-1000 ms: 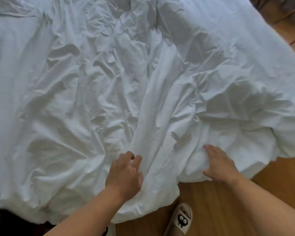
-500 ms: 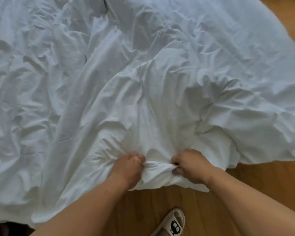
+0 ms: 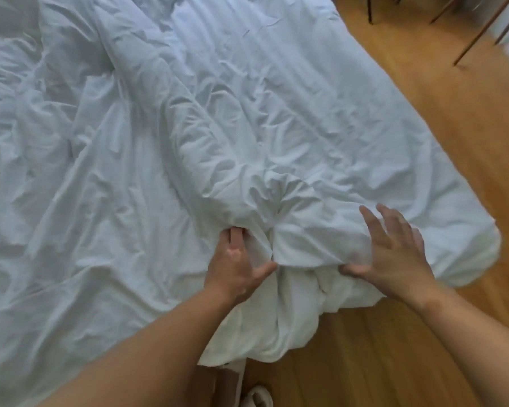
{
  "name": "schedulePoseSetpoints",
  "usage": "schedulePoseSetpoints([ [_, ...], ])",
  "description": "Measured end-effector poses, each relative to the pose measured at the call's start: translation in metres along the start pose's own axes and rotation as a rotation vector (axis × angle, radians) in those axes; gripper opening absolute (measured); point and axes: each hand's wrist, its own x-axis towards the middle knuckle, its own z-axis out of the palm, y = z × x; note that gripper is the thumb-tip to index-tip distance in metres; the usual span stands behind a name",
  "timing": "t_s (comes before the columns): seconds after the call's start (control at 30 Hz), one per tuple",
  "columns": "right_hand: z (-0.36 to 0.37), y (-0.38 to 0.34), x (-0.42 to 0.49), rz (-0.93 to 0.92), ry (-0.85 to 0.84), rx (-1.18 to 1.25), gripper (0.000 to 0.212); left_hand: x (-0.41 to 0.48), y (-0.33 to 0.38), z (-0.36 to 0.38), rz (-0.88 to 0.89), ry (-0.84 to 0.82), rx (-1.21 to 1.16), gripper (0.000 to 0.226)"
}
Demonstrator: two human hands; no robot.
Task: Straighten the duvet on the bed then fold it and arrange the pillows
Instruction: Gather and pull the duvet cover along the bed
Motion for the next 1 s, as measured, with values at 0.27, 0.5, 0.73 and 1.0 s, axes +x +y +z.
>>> schedulePoseSetpoints([
  [0.27, 0.030, 0.028, 0.071, -0.248, -0.325, -0.070, 0.094, 0.066, 0.026, 0.065, -0.277, -0.174, 0.177, 0.137],
  [0.5, 0.061, 0.042, 0.112, -0.460, -0.194, 0.074, 0.028, 0.086, 0.022, 0.084, -0.286, -0.047, 0.259, 0.099],
  [0.73, -0.037, 0.068, 0.138, -0.546, -0.546, -0.173, 0.034, 0.060, 0.041, 0.067, -0.290, 0.026, 0.228, 0.100],
  [1.0, -0.049, 0.124, 0.163, -0.701, -0.894, -0.304, 0.103, 0.035, 0.099, 0.111, -0.719, 0.037, 0.339, 0.085],
])
